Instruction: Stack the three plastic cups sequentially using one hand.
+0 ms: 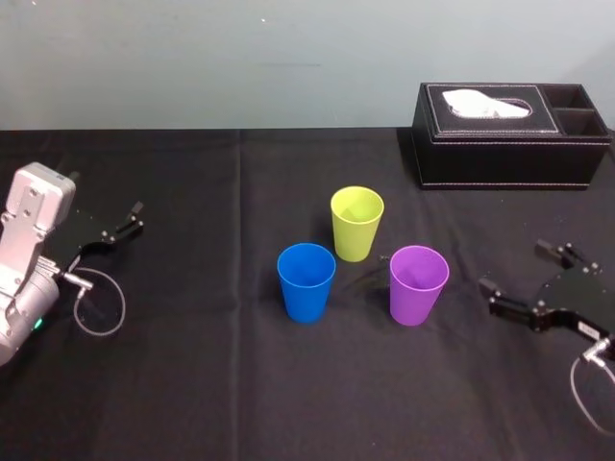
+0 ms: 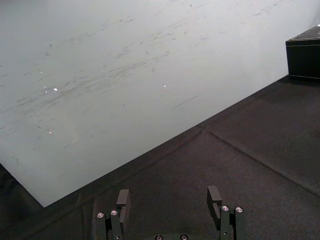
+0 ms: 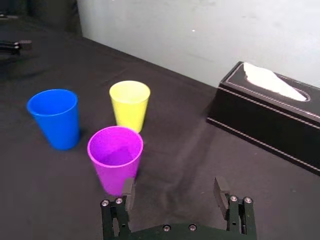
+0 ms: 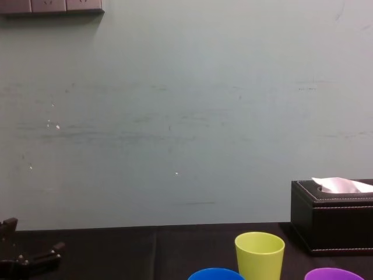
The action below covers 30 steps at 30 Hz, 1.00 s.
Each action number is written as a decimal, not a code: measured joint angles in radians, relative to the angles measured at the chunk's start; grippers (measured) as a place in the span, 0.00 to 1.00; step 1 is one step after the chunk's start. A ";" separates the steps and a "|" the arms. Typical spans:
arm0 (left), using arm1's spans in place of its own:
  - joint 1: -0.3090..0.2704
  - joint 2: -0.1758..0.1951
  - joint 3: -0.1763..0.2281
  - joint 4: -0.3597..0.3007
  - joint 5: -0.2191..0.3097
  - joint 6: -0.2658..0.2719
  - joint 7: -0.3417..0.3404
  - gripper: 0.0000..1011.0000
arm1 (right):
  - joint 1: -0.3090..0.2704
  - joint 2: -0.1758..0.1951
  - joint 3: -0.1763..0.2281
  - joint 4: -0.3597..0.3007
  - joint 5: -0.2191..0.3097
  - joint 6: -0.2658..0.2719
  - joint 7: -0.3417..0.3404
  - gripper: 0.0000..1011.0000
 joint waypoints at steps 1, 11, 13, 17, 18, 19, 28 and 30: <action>0.000 0.000 0.000 0.000 0.000 0.000 0.000 1.00 | -0.001 -0.001 -0.001 -0.001 -0.002 0.001 0.002 0.99; 0.000 0.000 0.000 0.000 0.000 0.000 0.000 1.00 | 0.015 -0.039 -0.044 0.010 -0.033 0.011 0.042 0.99; 0.000 0.000 0.000 0.000 0.000 0.000 0.000 1.00 | 0.021 -0.054 -0.056 0.016 -0.042 0.007 0.049 0.99; 0.000 0.000 0.000 0.000 0.000 0.000 0.000 1.00 | 0.026 -0.079 -0.069 0.026 -0.056 -0.005 0.054 0.99; 0.000 0.000 0.000 0.000 0.000 0.000 0.000 1.00 | 0.027 -0.084 -0.070 0.028 -0.058 -0.007 0.055 0.99; 0.000 0.000 0.000 0.000 0.000 0.000 0.000 1.00 | 0.027 -0.095 -0.071 0.033 -0.059 -0.013 0.058 0.99; 0.000 0.000 0.000 0.000 0.000 0.000 0.000 1.00 | 0.032 -0.137 -0.077 0.059 -0.069 -0.033 0.086 0.99; 0.000 0.000 0.000 0.000 0.000 0.000 0.000 1.00 | 0.034 -0.146 -0.077 0.065 -0.071 -0.037 0.093 0.99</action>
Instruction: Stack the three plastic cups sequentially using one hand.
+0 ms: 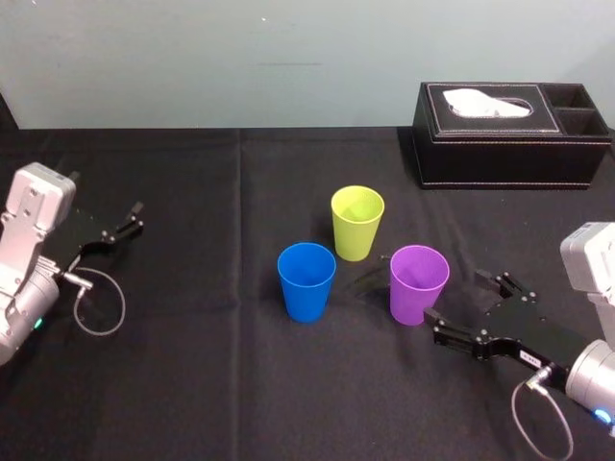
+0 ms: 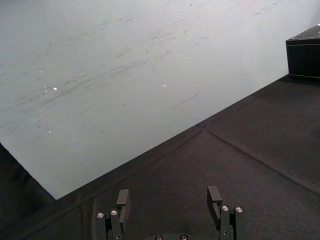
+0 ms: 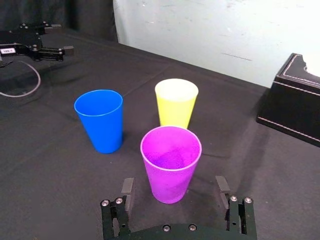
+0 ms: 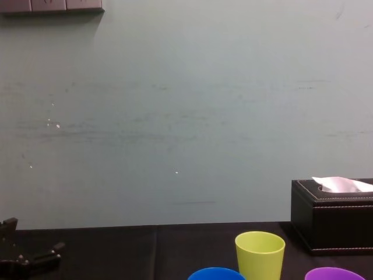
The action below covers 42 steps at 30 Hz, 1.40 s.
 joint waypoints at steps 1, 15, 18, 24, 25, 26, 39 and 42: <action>0.000 0.000 0.000 0.000 0.000 0.000 0.000 1.00 | 0.000 0.000 0.000 0.000 0.000 0.000 0.000 0.99; 0.000 0.000 0.000 0.000 0.000 0.000 0.000 1.00 | 0.011 -0.052 -0.008 0.031 -0.036 -0.012 0.033 0.99; 0.000 0.000 0.000 0.000 0.000 0.000 0.000 1.00 | 0.015 -0.064 -0.010 0.038 -0.049 -0.015 0.034 0.99; 0.000 0.000 0.000 0.000 0.000 0.000 0.000 1.00 | 0.020 -0.085 -0.008 0.051 -0.063 -0.023 0.039 0.99; 0.000 0.000 0.000 0.000 0.000 0.000 0.000 1.00 | 0.020 -0.088 -0.008 0.052 -0.064 -0.024 0.040 0.99; 0.000 0.000 0.000 0.000 0.000 0.000 0.000 1.00 | 0.020 -0.091 -0.007 0.054 -0.065 -0.026 0.041 0.99; 0.000 0.000 0.000 0.000 0.000 0.000 0.000 1.00 | 0.042 -0.129 -0.001 0.086 -0.057 -0.032 0.057 0.99; 0.000 0.000 0.000 0.000 0.000 0.000 0.000 1.00 | 0.049 -0.134 -0.002 0.094 -0.053 -0.032 0.059 0.99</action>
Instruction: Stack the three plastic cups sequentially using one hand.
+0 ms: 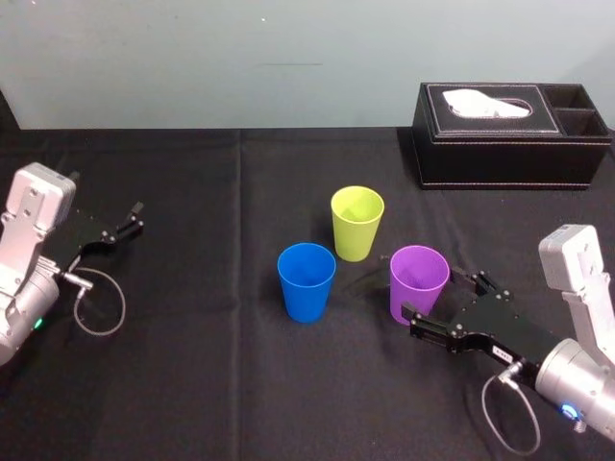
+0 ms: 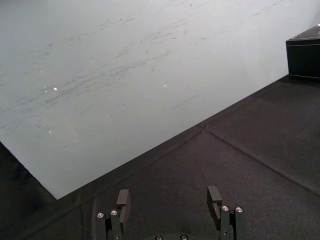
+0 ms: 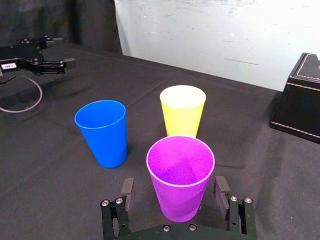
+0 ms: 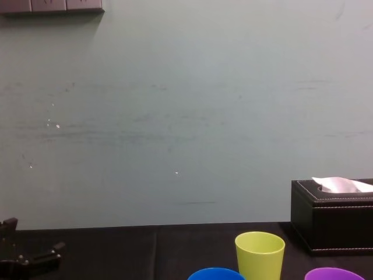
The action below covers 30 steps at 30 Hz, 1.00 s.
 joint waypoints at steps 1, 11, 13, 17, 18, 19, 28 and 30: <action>0.000 0.000 0.000 0.000 0.000 0.000 0.000 1.00 | 0.002 -0.001 -0.001 0.002 0.000 0.000 0.001 0.99; 0.000 0.000 0.000 0.000 0.000 0.000 0.000 1.00 | 0.032 -0.013 -0.014 0.029 0.002 0.000 0.007 0.99; 0.000 0.000 0.000 0.000 0.000 0.000 0.000 1.00 | 0.038 -0.016 -0.016 0.036 0.003 0.001 0.008 0.99; 0.000 0.000 0.000 0.000 0.000 0.000 0.000 1.00 | 0.053 -0.022 -0.021 0.047 0.006 0.004 0.010 0.99; 0.000 0.000 0.000 0.000 0.000 0.000 0.000 1.00 | 0.058 -0.024 -0.023 0.052 0.006 0.004 0.010 0.99; 0.000 0.000 0.000 0.000 0.000 0.000 0.000 1.00 | 0.061 -0.025 -0.024 0.055 0.006 0.005 0.010 0.99; 0.000 0.000 0.000 0.000 0.000 0.000 0.000 1.00 | 0.088 -0.034 -0.039 0.085 0.001 0.007 0.009 0.99; 0.000 0.000 0.000 0.000 0.000 0.000 0.000 1.00 | 0.093 -0.035 -0.042 0.090 0.000 0.007 0.009 0.99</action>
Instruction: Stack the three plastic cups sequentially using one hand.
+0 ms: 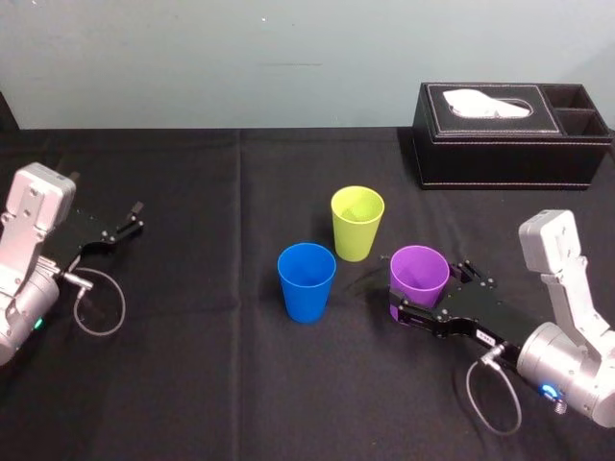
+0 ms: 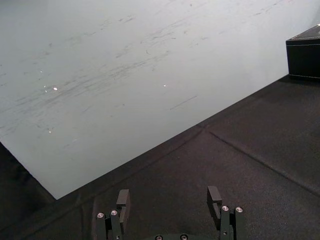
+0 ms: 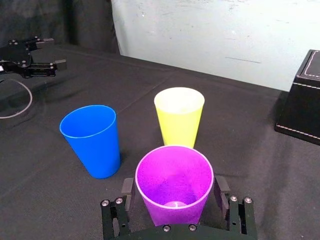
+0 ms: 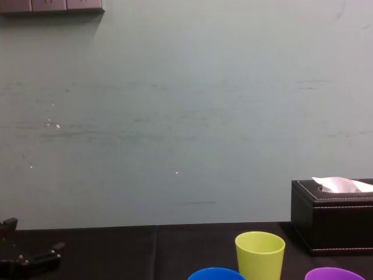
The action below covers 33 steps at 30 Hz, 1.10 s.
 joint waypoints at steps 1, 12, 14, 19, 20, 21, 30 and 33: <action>0.000 0.000 0.000 0.000 0.000 0.000 0.000 1.00 | 0.001 0.000 -0.001 0.001 0.000 0.000 0.001 0.99; 0.000 0.000 0.000 0.000 0.000 0.000 0.000 1.00 | 0.002 -0.001 -0.002 0.003 -0.002 -0.002 0.002 0.99; 0.000 0.000 0.000 0.000 0.000 0.000 0.000 1.00 | 0.002 -0.001 -0.002 0.002 -0.002 -0.002 0.002 0.97; 0.000 0.000 0.000 0.000 0.000 0.000 0.000 1.00 | 0.001 -0.001 -0.001 0.002 -0.002 -0.002 0.002 0.84; 0.000 0.000 0.000 0.000 0.000 0.000 0.000 1.00 | 0.001 -0.001 -0.001 0.002 -0.002 -0.002 0.002 0.83; 0.000 0.000 0.000 0.000 0.000 0.000 0.000 1.00 | 0.001 0.000 -0.001 0.002 -0.002 -0.002 0.002 0.81; 0.000 0.000 0.000 0.000 0.000 0.000 0.000 1.00 | 0.000 0.000 -0.001 0.001 -0.002 -0.001 0.001 0.73; 0.000 0.000 0.000 0.000 0.000 0.000 0.000 1.00 | 0.000 0.000 -0.001 0.000 -0.002 -0.001 0.001 0.72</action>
